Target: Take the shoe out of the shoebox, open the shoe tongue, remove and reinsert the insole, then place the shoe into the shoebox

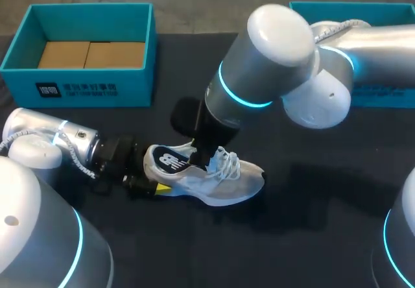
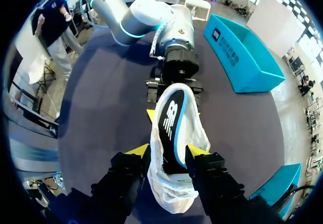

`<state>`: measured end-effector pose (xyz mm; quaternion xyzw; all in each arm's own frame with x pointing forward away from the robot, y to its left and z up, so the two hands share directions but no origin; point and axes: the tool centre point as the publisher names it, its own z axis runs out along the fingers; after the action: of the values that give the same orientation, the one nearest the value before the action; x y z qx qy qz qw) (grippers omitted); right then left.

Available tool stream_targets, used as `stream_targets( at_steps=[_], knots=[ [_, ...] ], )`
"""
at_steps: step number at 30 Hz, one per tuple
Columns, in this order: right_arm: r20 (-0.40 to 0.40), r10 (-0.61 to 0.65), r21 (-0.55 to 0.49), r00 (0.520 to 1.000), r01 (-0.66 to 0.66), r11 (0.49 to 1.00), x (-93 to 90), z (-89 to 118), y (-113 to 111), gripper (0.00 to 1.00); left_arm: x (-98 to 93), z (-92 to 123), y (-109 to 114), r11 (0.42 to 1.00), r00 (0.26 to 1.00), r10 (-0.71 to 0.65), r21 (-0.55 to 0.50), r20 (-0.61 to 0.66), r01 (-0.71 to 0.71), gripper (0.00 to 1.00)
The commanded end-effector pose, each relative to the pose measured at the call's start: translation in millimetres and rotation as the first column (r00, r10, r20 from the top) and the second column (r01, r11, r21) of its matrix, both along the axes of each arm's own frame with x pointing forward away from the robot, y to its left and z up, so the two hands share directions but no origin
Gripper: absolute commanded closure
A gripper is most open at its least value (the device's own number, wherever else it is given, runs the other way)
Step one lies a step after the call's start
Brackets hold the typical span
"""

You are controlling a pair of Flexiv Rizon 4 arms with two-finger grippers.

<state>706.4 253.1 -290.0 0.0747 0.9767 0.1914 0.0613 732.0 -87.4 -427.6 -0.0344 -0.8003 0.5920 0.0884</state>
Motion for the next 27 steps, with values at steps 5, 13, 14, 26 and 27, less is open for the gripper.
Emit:
stream_targets(
  at_steps=[5,13,14,26,27],
  knots=[
    [-0.083,-0.004,0.008,0.997,0.005,1.0,3.6,12,10,0.62,-0.3,0,0,1.0,1.0,0.002,0.003,0.001,-0.002,1.0],
    [-0.107,-0.016,0.006,0.994,0.016,1.0,4.5,13,25,0.62,-0.3,0,0,1.0,1.0,0.002,0.003,0.001,-0.002,1.0],
    [-0.109,-0.016,-0.011,0.994,0.015,1.0,5.3,13,28,0.59,-0.3,0,0,1.0,1.0,0.002,0.003,0.001,-0.002,1.0],
    [-0.155,-0.004,-0.017,0.988,0.001,1.0,21.8,-11,38,0.58,-0.3,0,0,1.0,1.0,0.002,0.003,0.001,-0.002,1.0],
    [-0.157,-0.005,-0.018,0.988,0.002,1.0,22.7,-12,38,0.58,-0.3,0,0,1.0,1.0,0.002,0.003,0.001,-0.002,1.0]
  ],
)
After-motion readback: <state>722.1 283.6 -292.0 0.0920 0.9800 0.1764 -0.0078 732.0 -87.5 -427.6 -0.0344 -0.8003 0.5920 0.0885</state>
